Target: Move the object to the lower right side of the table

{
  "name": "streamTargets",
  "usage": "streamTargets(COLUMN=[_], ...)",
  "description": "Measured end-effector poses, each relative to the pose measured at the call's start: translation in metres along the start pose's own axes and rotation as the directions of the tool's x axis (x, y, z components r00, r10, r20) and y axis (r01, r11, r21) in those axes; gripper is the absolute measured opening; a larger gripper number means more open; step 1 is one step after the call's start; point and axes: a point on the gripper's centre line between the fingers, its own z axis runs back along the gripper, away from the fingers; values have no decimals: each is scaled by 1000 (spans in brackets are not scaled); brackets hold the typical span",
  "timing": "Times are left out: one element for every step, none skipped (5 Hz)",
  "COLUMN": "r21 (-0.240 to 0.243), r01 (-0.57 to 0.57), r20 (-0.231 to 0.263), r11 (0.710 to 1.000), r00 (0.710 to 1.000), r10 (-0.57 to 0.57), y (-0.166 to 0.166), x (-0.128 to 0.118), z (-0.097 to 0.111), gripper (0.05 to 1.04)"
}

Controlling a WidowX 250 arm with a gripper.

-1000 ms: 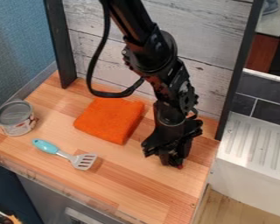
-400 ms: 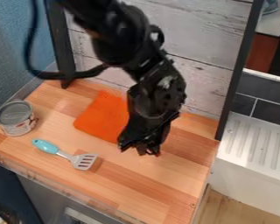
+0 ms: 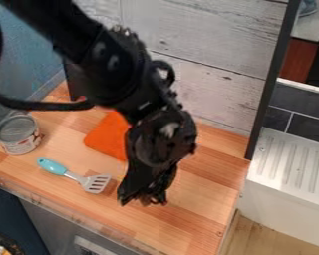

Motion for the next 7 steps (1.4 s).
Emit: streamTargets(r21=[46, 43, 58, 73, 73, 90, 99], r01=[-54, -68, -62, -65, -78, -101, -103], r20=[-34, -65, -85, -89, -96, -91, -90], r11=[997, 997, 996, 995, 994, 991, 990], r00=[998, 995, 994, 994, 992, 990, 990], r10=[56, 71, 67, 71, 84, 109, 112], y=[18, 18, 20, 20, 18, 21, 22], x=[-9, -17, -23, -25, -26, -24, -24], z=[-9, -21, -35, -42, -42, -43, -41], gripper=[494, 494, 494, 494, 543, 850, 1011])
